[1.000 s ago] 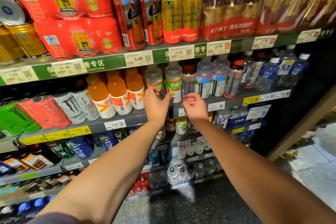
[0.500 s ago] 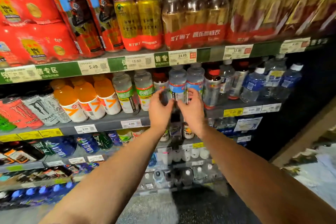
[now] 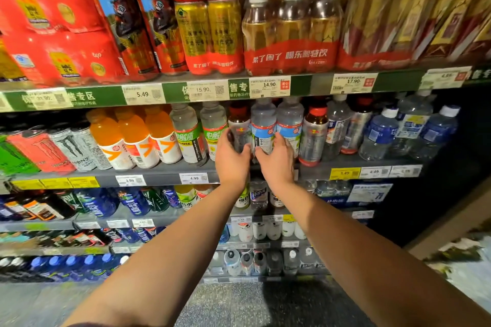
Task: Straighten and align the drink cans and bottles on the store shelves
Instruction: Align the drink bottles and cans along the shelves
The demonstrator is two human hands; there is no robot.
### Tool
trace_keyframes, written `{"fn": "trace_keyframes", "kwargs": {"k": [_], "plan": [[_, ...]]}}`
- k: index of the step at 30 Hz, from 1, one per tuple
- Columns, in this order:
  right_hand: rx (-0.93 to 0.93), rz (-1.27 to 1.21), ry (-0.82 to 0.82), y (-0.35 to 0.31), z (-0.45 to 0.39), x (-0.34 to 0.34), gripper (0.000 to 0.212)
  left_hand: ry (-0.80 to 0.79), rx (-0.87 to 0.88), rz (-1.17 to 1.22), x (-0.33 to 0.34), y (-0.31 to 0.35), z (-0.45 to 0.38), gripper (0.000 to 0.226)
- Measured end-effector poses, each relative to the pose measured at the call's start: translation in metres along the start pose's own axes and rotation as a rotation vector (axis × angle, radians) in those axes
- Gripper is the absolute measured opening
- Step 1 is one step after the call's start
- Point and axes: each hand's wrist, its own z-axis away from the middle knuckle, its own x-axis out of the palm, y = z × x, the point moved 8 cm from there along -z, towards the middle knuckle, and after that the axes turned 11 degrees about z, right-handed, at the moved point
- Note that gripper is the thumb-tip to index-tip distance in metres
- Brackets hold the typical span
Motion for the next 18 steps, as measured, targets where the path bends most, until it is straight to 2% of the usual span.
{"fn": "trace_keyframes", "kwargs": {"k": [5, 10, 15, 18], "plan": [[0.041, 0.015, 0.052, 0.000, -0.002, 0.008, 0.066, -0.028, 0.016, -0.009, -0.002, -0.004, -0.006, 0.062], [0.102, -0.101, 0.088, 0.003, 0.000, 0.015, 0.067, -0.063, 0.058, 0.015, 0.005, 0.000, -0.009, 0.064], [0.123, -0.161, 0.129, 0.007, 0.000, 0.015, 0.054, -0.081, 0.059, 0.016, 0.007, -0.002, -0.011, 0.062], [0.031, -0.049, 0.233, -0.006, -0.003, -0.001, 0.043, -0.034, 0.064, 0.008, -0.004, 0.002, -0.015, 0.052]]}}
